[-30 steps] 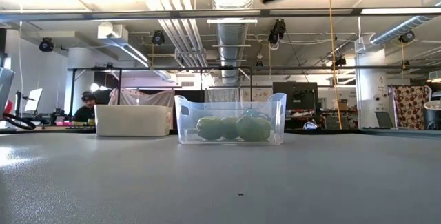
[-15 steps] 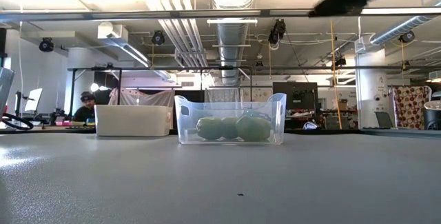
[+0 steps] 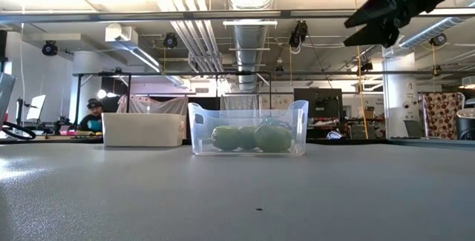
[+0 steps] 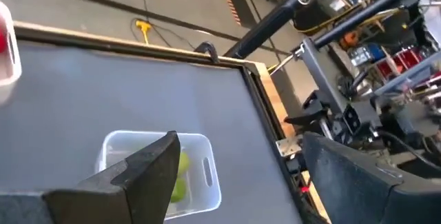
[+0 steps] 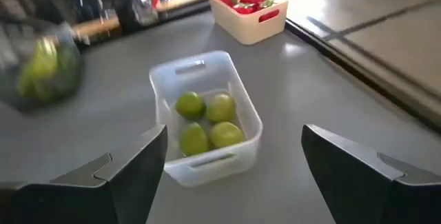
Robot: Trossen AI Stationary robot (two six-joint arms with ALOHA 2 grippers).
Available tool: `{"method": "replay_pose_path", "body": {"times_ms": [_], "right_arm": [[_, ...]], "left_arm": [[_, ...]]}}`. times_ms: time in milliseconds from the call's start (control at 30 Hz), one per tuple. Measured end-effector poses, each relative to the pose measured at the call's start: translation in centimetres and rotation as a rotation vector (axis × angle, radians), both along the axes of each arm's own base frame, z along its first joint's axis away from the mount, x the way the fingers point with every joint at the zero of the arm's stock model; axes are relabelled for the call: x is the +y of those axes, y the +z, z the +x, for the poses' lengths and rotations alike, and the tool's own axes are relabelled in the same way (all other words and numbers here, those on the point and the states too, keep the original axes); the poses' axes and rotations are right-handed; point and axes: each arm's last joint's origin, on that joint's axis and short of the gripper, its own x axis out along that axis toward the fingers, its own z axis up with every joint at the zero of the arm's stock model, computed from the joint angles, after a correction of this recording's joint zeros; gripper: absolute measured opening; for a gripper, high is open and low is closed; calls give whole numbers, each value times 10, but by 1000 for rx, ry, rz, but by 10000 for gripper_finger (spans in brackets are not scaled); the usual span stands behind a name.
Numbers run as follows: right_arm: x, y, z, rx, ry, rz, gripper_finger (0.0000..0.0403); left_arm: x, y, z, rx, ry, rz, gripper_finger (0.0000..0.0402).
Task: Sort produce into baskets
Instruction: Return to Home position
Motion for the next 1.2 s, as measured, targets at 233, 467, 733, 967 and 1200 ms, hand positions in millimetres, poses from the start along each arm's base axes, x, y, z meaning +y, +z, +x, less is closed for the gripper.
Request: {"method": "replay_pose_path", "body": {"times_ms": [233, 467, 733, 967, 1200], "right_arm": [[0, -6, 1, 33, -39, 92, 325], [0, -12, -7, 20, -55, 63, 325], [1, -17, -15, -137, -39, 43, 325], [4, -11, -34, -316, -11, -14, 325], [6, -2, -54, -604, 0, -157, 325]], "left_arm": [[-3, 0, 10, -69, -6, -41, 288], [0, -6, 1, -78, 14, -69, 288], [10, -59, -21, -1, -12, -112, 288], [16, -118, -28, -49, -189, 46, 288], [17, -176, -41, -192, -390, 255, 288]]}}
